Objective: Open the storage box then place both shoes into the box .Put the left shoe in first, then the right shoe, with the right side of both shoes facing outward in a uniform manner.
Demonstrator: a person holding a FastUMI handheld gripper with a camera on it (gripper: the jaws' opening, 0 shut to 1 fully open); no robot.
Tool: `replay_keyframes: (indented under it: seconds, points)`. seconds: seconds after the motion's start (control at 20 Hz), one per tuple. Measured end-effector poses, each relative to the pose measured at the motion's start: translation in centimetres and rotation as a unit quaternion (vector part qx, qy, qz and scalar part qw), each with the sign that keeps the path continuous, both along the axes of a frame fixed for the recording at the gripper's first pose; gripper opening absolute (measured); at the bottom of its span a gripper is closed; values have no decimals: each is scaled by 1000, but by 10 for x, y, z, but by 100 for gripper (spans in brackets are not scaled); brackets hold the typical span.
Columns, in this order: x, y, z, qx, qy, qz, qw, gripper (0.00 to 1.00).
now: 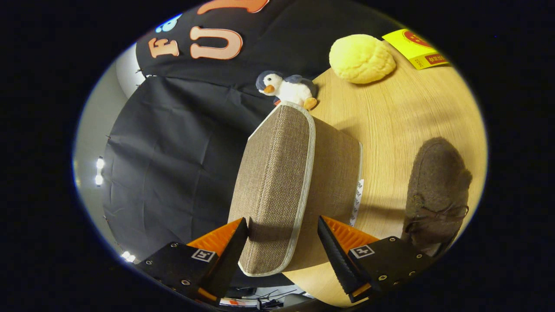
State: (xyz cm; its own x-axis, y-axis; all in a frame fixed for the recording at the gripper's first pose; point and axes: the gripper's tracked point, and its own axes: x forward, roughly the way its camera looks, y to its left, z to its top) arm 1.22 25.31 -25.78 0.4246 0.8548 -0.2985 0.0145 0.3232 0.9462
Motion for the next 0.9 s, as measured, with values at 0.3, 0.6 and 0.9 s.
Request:
replay_keyframes:
  seconds: [0.3, 0.6, 0.9]
  points:
    - [-3, 10, 11, 51, 21, -13, 998, 87]
    - [-6, -12, 23, 74, 21, -33, 996, 59]
    - [1, -26, 63, 136, 6, -72, 988, 18]
